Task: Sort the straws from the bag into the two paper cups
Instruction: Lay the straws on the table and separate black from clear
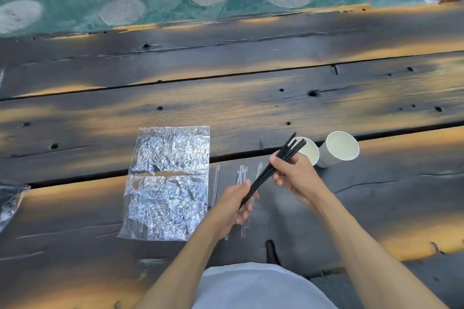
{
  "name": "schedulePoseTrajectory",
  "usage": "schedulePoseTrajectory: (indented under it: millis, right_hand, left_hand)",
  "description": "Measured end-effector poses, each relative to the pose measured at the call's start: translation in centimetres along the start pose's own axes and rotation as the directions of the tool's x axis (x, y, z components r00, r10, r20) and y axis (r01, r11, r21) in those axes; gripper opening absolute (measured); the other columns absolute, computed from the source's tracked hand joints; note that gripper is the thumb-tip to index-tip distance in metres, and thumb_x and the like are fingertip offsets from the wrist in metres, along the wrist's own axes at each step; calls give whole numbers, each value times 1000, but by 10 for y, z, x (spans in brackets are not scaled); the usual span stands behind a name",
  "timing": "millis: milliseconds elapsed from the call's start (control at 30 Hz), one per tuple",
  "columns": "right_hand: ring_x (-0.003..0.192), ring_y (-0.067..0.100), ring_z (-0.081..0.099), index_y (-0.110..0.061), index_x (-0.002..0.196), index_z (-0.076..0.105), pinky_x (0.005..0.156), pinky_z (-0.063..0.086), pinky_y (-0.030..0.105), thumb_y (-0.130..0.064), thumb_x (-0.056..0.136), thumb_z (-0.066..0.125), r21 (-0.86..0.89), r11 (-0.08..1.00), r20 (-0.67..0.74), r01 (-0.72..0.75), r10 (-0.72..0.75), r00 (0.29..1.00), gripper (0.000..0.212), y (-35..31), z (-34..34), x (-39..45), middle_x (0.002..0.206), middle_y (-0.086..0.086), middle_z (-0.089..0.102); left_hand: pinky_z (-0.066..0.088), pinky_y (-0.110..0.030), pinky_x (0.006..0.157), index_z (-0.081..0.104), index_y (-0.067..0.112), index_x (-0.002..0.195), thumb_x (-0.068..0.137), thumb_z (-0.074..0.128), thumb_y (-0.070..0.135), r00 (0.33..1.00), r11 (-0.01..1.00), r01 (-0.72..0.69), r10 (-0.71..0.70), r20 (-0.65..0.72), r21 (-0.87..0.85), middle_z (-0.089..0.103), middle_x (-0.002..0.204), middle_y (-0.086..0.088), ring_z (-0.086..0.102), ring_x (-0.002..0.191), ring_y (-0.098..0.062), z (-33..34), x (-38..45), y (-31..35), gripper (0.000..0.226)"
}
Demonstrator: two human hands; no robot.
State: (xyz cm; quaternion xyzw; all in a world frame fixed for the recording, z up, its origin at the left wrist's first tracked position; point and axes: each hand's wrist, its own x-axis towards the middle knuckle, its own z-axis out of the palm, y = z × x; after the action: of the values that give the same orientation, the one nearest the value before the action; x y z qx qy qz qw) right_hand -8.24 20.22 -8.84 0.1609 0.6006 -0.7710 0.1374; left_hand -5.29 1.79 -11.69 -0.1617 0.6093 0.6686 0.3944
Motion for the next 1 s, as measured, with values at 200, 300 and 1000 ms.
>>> schedulePoseTrajectory:
  millis: [200,300,1000]
  right_hand:
    - [51,16,48,-2,81,63,45,36,24,-6,89,66,-123,992,70,8,1,998,9,2,-34,-22,66,12,57]
    - [50,18,47,0,95,65,42,34,23,-14,93,63,-22,998,49,-55,56,997,15,-7,-55,-27,69,15,60]
    - [53,14,56,-11,82,62,55,54,21,-6,90,65,73,959,-545,274,-192,816,10,-87,-229,-12,72,3,57]
  left_hand:
    - [22,-17,34,64,0,99,101,52,32,996,992,-85,83,-20,-95,55,66,-4,42,47,-9,58,5,5,34]
    - [20,-15,36,68,1,99,100,53,25,996,991,-89,92,24,-103,50,65,-3,36,47,-8,78,8,5,29]
    - [40,-19,46,68,8,98,100,53,20,938,991,-114,83,-337,-73,64,78,-7,54,50,-11,130,46,-8,19]
